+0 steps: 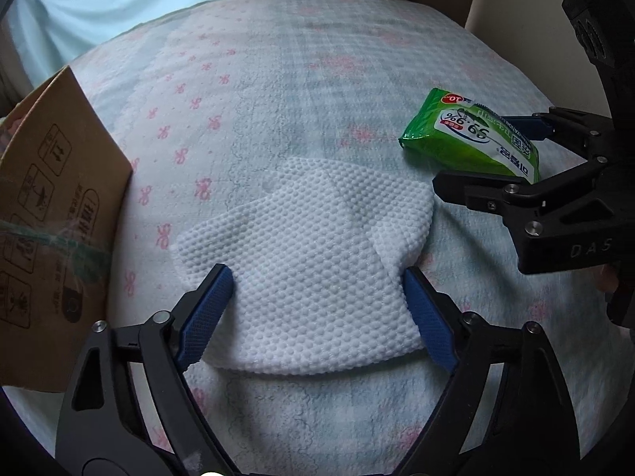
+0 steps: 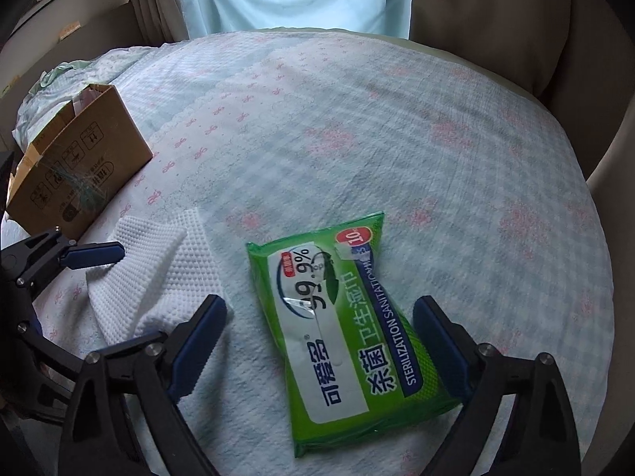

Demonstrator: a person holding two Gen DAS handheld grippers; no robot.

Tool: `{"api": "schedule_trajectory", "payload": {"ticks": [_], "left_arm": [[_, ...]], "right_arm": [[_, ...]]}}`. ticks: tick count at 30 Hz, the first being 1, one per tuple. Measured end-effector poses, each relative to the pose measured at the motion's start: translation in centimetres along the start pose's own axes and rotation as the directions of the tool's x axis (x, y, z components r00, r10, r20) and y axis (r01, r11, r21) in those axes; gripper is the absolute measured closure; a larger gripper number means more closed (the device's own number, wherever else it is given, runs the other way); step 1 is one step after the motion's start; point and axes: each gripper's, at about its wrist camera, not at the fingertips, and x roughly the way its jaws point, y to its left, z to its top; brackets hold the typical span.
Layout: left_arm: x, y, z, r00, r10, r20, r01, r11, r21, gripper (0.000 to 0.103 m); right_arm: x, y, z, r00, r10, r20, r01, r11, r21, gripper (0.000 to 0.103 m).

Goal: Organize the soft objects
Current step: 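Grasp the white textured pad with the left tool while the right tool grasps the green wipes pack, then carry the white pad and green wipes pack over the cardboard box with both tools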

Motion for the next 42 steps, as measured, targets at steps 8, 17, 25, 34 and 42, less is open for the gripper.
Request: {"api": "schedule_trajectory", "payload": {"ticks": [8, 17, 25, 34, 42], "left_arm": [[-0.9, 1.6, 0.6, 1.0, -0.013, -0.01, 0.012, 1.0, -0.026, 0.08], [-2.4, 2.3, 1.1, 1.0, -0.014, 0.01, 0.014, 0.999, -0.034, 0.084], [-5.9, 2.6, 2.3, 0.998, -0.029, 0.062, 0.032, 0.999, -0.04, 0.084], [-16.0, 4.1, 7.0, 0.983, -0.041, 0.181, 0.054, 0.996, -0.07, 0.084], [-25.5, 7.8, 10.7, 0.973, -0.035, 0.228, 0.067, 0.989, -0.133, 0.084]], "right_arm": [[-0.1, 0.5, 0.4, 1.0, -0.026, -0.002, 0.026, 1.0, 0.004, 0.05], [-1.3, 1.3, 0.6, 0.999, -0.032, 0.006, 0.032, 0.999, 0.032, 0.057], [-6.2, 2.3, 2.2, 0.997, -0.064, 0.051, 0.058, 0.992, 0.113, 0.058], [-17.1, 5.4, 7.1, 0.982, -0.161, 0.094, 0.132, 0.958, 0.255, 0.058], [-24.9, 10.0, 12.0, 0.969, -0.216, 0.117, 0.177, 0.943, 0.28, 0.058]]}}
